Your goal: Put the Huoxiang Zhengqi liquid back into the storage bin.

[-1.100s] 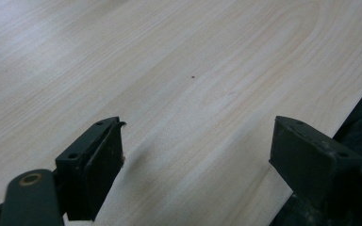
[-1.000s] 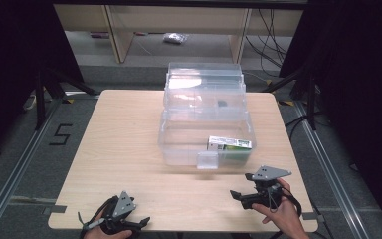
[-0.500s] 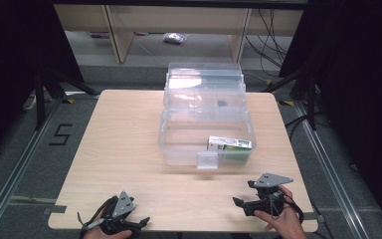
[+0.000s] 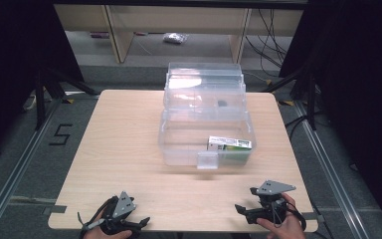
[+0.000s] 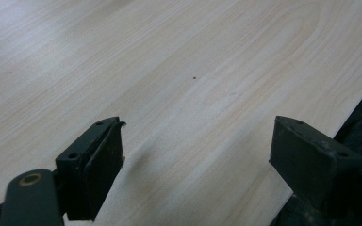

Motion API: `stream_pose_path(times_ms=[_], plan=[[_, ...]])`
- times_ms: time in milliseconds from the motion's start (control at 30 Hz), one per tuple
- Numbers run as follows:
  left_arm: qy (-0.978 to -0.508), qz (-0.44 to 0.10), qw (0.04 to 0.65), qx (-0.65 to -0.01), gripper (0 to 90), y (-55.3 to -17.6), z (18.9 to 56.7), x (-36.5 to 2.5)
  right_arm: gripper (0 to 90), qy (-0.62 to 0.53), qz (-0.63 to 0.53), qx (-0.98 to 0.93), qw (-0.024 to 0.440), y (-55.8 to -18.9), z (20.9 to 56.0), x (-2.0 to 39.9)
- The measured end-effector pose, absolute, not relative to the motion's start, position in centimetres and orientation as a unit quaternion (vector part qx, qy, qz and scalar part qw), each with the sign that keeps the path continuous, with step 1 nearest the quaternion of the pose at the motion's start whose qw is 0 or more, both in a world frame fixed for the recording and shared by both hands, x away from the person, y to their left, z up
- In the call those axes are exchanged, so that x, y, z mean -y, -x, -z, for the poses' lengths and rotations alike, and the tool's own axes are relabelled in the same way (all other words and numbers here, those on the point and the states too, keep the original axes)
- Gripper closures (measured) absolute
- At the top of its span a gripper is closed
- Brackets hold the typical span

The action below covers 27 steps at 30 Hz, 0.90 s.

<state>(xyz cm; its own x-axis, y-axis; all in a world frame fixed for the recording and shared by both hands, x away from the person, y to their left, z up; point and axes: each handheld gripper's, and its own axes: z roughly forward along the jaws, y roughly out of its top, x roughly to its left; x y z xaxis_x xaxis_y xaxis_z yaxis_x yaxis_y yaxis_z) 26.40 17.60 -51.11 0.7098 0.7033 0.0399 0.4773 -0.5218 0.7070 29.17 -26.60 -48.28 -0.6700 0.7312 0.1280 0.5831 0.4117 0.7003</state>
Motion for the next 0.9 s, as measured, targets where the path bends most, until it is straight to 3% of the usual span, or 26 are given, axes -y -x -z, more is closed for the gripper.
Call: stream_pose_path(times_ms=[900], plan=[[-0.860,-0.163,0.343,-0.342,17.3,-26.5,51.3,-17.5,16.9,-0.394,-0.350,-0.842,0.114,-27.5,49.3,26.7]])
